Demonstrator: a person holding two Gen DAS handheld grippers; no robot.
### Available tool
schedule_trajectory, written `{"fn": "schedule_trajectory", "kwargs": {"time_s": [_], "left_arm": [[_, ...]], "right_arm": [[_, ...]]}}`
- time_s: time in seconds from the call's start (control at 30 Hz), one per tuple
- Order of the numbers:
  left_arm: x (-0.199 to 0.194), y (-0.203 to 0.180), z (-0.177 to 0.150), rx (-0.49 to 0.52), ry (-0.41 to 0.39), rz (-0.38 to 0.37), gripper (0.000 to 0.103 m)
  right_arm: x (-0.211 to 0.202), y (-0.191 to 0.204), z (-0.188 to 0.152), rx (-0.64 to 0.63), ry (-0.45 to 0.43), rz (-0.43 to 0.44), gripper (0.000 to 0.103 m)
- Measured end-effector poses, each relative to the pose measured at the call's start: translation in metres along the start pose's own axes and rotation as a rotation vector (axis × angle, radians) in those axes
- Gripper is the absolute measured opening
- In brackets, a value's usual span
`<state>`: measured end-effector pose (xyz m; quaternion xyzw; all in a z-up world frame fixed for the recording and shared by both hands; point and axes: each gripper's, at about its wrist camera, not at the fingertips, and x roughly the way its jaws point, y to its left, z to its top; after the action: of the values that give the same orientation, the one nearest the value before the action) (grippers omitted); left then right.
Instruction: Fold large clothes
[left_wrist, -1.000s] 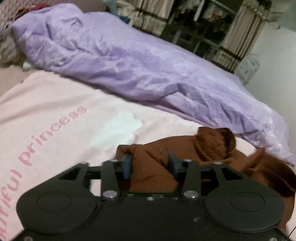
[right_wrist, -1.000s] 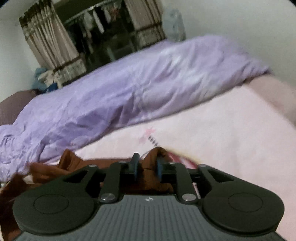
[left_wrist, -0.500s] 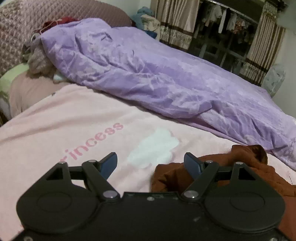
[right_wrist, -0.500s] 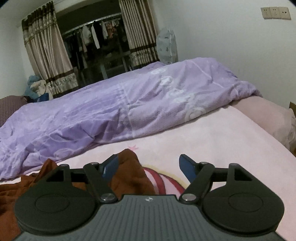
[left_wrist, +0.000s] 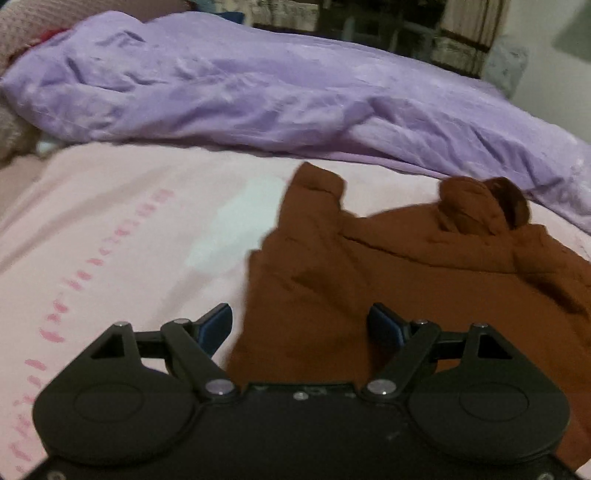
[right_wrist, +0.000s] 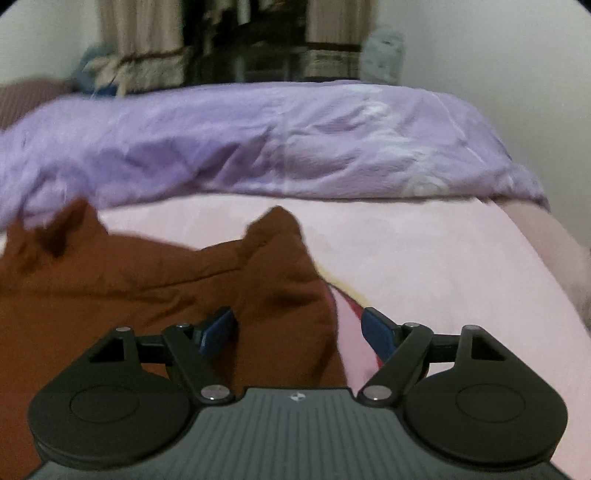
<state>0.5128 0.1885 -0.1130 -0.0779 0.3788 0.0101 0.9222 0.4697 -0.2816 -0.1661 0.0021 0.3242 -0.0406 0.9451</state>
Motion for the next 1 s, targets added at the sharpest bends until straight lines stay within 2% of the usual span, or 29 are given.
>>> {"fn": "schedule_trajectory", "kwargs": {"time_s": [0.03,0.07,0.1,0.13,0.17,0.27,0.4,0.47,0.5,0.57,0.67,0.73,0.77,0.8,0.83,0.9,0.93,1.0], "left_arm": [[0.000,0.000,-0.002,0.001,-0.018,-0.035,0.075],[-0.001,-0.002,-0.004,0.011,-0.033,-0.064,0.041],[-0.002,-0.003,-0.004,0.015,-0.047,-0.089,0.011],[-0.004,-0.003,-0.005,0.011,-0.053,-0.110,0.010],[-0.008,-0.006,-0.004,0.018,-0.074,-0.099,0.008],[-0.041,-0.008,-0.001,0.030,-0.205,-0.080,0.008],[-0.094,0.000,-0.002,-0.056,-0.361,-0.083,0.010],[-0.105,0.004,-0.011,-0.088,-0.401,-0.064,0.011],[-0.105,0.009,-0.015,-0.115,-0.403,-0.057,0.012],[-0.087,0.016,-0.021,-0.147,-0.355,-0.038,0.012],[-0.045,0.026,-0.036,-0.169,-0.243,-0.002,0.015],[-0.015,0.034,-0.050,-0.196,-0.175,0.012,0.023],[-0.007,0.036,-0.055,-0.212,-0.167,0.007,0.032],[-0.002,0.039,-0.058,-0.241,-0.180,0.010,0.044],[-0.004,0.041,-0.057,-0.253,-0.183,0.020,0.050],[-0.006,0.041,-0.050,-0.249,-0.178,0.059,0.070],[-0.010,0.037,-0.044,-0.226,-0.177,0.089,0.071],[-0.028,0.029,-0.033,-0.151,-0.217,0.185,0.075]], "right_arm": [[0.002,0.004,-0.001,-0.022,-0.014,-0.008,0.075],[0.001,0.006,-0.003,-0.028,-0.031,-0.007,0.037],[-0.001,0.008,-0.003,-0.024,-0.040,0.014,0.007],[-0.003,0.009,-0.003,-0.006,-0.045,0.026,0.007],[-0.007,0.011,-0.002,0.002,-0.073,0.017,0.006],[-0.026,0.020,0.001,-0.033,-0.171,-0.023,0.005],[-0.057,0.022,0.015,-0.008,-0.309,-0.026,0.005],[-0.061,0.021,0.023,0.032,-0.346,-0.021,0.005],[-0.059,0.020,0.027,0.049,-0.359,-0.014,0.005],[-0.042,0.020,0.033,0.074,-0.321,0.017,0.005],[0.005,0.027,0.032,0.089,-0.187,0.005,0.006],[0.046,0.031,0.019,0.087,-0.060,-0.039,0.008],[0.058,0.031,0.011,0.094,-0.042,-0.048,0.011],[0.061,0.031,0.006,0.092,-0.055,-0.056,0.020],[0.060,0.031,0.007,0.079,-0.062,-0.073,0.039],[0.058,0.033,0.014,0.044,-0.048,-0.100,0.056],[0.058,0.030,0.018,0.031,-0.041,-0.113,0.062],[0.048,0.019,0.022,0.065,-0.072,-0.115,0.065]]}}
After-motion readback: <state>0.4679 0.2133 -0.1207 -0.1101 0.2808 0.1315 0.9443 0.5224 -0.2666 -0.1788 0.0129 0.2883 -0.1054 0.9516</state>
